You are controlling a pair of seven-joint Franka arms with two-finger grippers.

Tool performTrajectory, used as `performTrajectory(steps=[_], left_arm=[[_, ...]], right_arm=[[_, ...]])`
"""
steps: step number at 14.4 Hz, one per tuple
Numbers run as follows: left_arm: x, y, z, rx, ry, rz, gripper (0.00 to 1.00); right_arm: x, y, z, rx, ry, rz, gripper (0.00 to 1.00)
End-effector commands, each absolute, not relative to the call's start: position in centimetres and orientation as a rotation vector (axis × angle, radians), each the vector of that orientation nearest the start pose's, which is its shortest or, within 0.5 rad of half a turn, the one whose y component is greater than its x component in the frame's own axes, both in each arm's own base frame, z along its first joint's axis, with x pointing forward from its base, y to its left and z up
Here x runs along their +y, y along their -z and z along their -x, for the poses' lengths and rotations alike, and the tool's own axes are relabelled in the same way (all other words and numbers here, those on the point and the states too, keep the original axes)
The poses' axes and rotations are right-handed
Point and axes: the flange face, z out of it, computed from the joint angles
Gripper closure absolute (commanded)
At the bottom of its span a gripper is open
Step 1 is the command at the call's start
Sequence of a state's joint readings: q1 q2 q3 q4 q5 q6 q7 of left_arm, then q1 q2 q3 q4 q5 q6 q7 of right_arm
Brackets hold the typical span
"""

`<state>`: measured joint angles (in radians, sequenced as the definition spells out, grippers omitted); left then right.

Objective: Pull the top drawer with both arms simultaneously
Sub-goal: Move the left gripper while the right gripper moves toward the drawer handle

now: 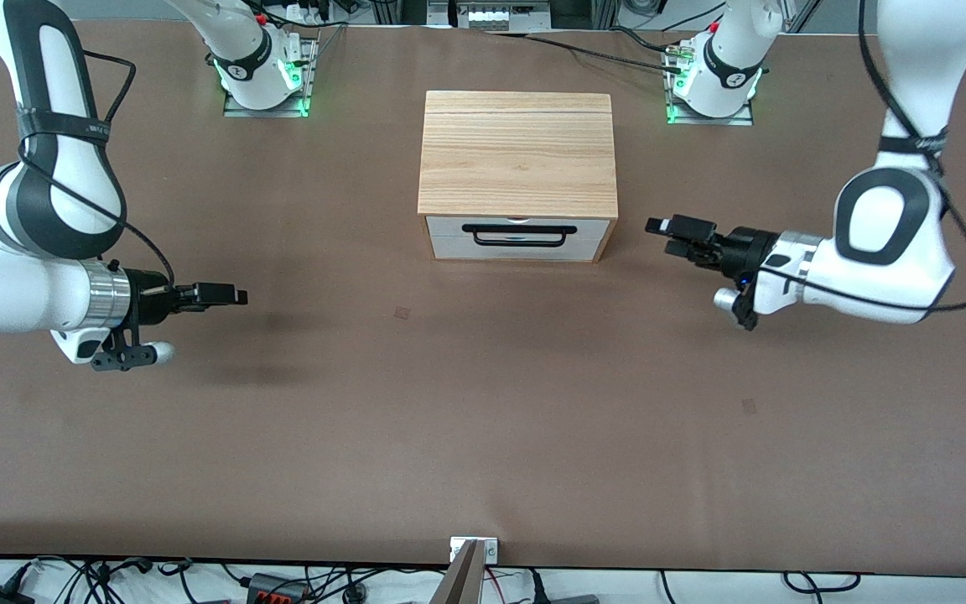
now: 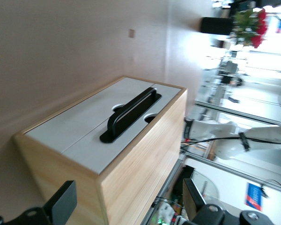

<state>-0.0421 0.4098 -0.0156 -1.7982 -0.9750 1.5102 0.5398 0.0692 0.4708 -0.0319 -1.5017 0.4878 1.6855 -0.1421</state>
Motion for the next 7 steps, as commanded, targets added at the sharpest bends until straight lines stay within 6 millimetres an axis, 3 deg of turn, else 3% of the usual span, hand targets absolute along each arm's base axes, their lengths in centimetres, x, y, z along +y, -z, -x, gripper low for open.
performTrajectory(steps=[1, 3, 4, 7], left_arm=[[-11.3, -29.1, -55.9, -0.284, 0.297, -1.863, 0.0], [-12.2, -26.9, -55.1, -0.254, 0.204, -1.818, 0.0], [-13.6, -26.2, -55.1, -0.25, 0.191, -1.804, 0.0], [-17.2, -25.6, -54.8, -0.251, 0.169, -1.811, 0.0]], right_arm=[[11.2, -37.1, -65.7, -0.165, -0.38, 2.511, 0.0], [13.3, -34.5, -64.6, -0.197, -0.363, 2.36, 0.0], [13.7, -33.0, -63.9, -0.2, -0.334, 2.299, 0.0], [16.5, -29.6, -61.6, -0.218, -0.284, 2.145, 0.0]])
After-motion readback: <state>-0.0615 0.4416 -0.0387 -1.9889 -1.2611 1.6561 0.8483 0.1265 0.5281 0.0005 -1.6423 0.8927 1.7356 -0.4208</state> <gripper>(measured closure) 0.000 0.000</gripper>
